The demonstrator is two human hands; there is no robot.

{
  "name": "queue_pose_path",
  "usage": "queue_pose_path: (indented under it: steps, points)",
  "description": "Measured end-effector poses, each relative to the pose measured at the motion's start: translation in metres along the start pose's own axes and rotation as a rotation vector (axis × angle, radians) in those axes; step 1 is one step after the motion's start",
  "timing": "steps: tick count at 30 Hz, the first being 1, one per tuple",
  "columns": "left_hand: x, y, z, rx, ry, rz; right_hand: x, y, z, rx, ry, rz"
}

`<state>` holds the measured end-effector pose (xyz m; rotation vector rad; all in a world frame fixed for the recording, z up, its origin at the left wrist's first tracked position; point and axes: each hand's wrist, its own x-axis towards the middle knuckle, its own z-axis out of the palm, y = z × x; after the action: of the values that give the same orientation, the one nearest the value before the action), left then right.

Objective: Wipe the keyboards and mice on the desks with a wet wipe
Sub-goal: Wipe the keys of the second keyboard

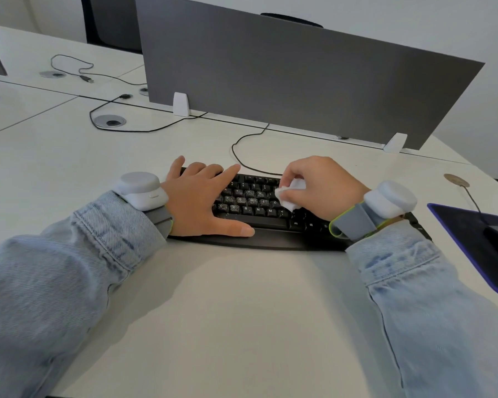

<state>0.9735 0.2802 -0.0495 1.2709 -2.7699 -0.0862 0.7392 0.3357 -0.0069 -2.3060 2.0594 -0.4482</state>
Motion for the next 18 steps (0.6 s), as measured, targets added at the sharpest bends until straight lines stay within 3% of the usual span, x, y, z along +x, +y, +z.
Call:
queue_pose_path:
  steps: [4, 9, 15, 18]
  points:
    - [-0.001, 0.000, 0.000, 0.004, -0.002, -0.001, 0.004, -0.013, 0.012, 0.103, 0.165, -0.010]
    - [-0.002, 0.003, 0.000, 0.004, 0.015, -0.018, 0.006, -0.011, 0.015, 0.011, 0.053, -0.053]
    - [-0.001, -0.001, -0.002, -0.008, -0.022, 0.000, 0.004, -0.005, 0.010, 0.111, 0.153, -0.015]
    - [-0.001, -0.002, -0.003, -0.006, -0.027, 0.004, 0.006, -0.012, 0.019, 0.099, 0.092, -0.053]
